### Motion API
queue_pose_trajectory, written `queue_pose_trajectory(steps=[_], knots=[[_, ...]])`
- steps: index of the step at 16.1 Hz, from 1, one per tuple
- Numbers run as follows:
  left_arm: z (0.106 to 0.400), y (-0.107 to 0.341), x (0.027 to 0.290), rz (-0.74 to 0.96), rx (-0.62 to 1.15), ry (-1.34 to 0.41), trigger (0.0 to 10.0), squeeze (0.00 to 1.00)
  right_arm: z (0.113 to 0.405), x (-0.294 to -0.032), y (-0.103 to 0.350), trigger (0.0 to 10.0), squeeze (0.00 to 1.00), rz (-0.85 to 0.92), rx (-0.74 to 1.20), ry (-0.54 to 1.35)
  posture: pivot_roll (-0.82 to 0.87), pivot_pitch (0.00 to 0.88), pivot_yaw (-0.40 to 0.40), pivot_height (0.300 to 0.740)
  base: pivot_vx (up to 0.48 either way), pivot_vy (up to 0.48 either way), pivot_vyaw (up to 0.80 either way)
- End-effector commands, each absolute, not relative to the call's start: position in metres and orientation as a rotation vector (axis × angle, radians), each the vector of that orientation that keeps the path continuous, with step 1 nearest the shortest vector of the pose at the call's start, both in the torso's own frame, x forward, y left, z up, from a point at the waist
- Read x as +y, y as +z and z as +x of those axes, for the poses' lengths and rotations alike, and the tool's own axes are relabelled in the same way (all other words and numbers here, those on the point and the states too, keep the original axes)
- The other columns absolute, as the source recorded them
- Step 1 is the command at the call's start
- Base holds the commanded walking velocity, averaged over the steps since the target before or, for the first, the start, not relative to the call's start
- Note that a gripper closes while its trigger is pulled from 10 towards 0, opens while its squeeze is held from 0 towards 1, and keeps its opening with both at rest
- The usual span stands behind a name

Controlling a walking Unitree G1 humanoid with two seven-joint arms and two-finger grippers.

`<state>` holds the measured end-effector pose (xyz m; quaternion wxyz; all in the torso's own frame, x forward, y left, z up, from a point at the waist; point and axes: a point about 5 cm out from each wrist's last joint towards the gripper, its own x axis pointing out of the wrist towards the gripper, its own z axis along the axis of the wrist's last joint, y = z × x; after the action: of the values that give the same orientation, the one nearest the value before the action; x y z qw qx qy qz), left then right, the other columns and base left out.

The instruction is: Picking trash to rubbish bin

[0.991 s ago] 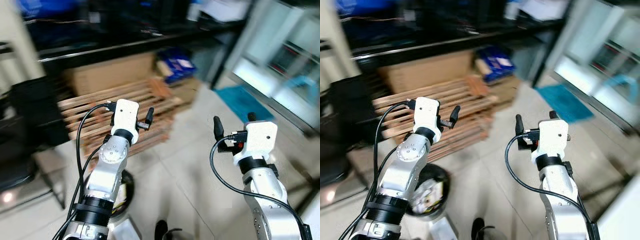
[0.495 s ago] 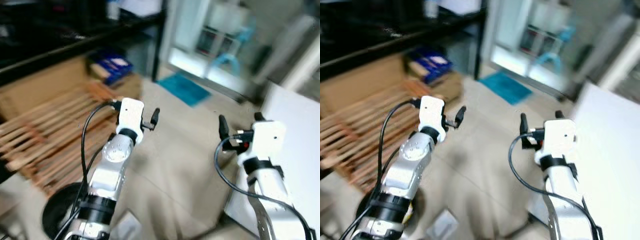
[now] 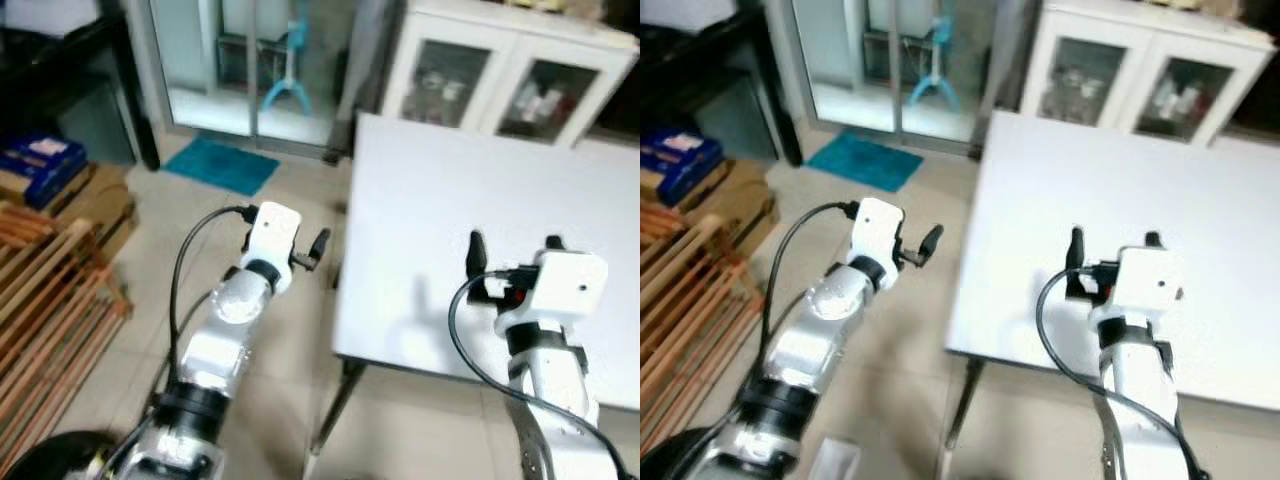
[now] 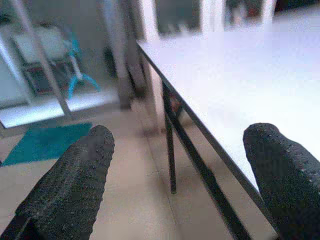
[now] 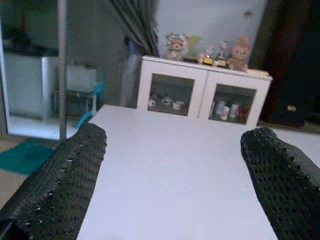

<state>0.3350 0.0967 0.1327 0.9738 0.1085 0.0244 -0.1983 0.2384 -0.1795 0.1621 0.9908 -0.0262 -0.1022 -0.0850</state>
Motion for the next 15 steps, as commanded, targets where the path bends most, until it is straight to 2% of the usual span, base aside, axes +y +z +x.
queue_pose_trajectory(steps=[1,2,4,6,8,10,12,15], knots=[[0.338,0.138,0.092,0.270,0.025,-0.448,10.0,0.00,0.240,-0.181,0.157,10.0,0.00,-0.035,-0.199,-0.199,0.19,0.062,-0.022,0.740,0.000,0.000,0.00],[0.338,0.137,0.096,0.317,0.018,-0.456,10.0,0.00,0.240,-0.179,0.155,10.0,0.00,-0.027,-0.200,-0.206,0.20,0.061,-0.011,0.740,0.000,0.000,0.00],[0.342,0.132,0.124,0.421,0.037,-0.448,10.0,0.00,0.241,-0.175,0.150,10.0,0.00,-0.015,-0.199,-0.217,0.22,0.065,0.007,0.740,0.000,0.000,0.00],[0.339,0.122,0.141,0.399,0.075,-0.386,10.0,0.00,0.239,-0.181,0.149,10.0,0.00,-0.033,-0.202,-0.238,0.21,0.068,-0.018,0.740,0.000,0.000,0.00],[0.332,0.115,0.137,0.343,0.091,-0.365,10.0,0.00,0.232,-0.191,0.151,10.0,0.00,-0.053,-0.195,-0.272,0.21,0.067,-0.038,0.740,0.000,0.000,0.00],[0.322,0.113,0.136,0.310,0.082,-0.339,10.0,0.00,0.226,-0.199,0.151,10.0,0.00,-0.070,-0.184,-0.289,0.21,0.070,-0.045,0.740,0.000,0.000,-0.64],[0.312,0.106,0.146,0.292,0.059,-0.271,10.0,0.00,0.223,-0.203,0.149,10.0,0.00,-0.076,-0.179,-0.294,0.20,0.072,-0.048,0.740,0.000,0.000,-0.70],[0.302,0.090,0.158,0.304,0.106,-0.272,10.0,0.00,0.221,-0.202,0.148,10.0,0.00,-0.069,-0.168,-0.287,0.20,0.077,-0.055,0.740,0.000,0.000,0.00]])
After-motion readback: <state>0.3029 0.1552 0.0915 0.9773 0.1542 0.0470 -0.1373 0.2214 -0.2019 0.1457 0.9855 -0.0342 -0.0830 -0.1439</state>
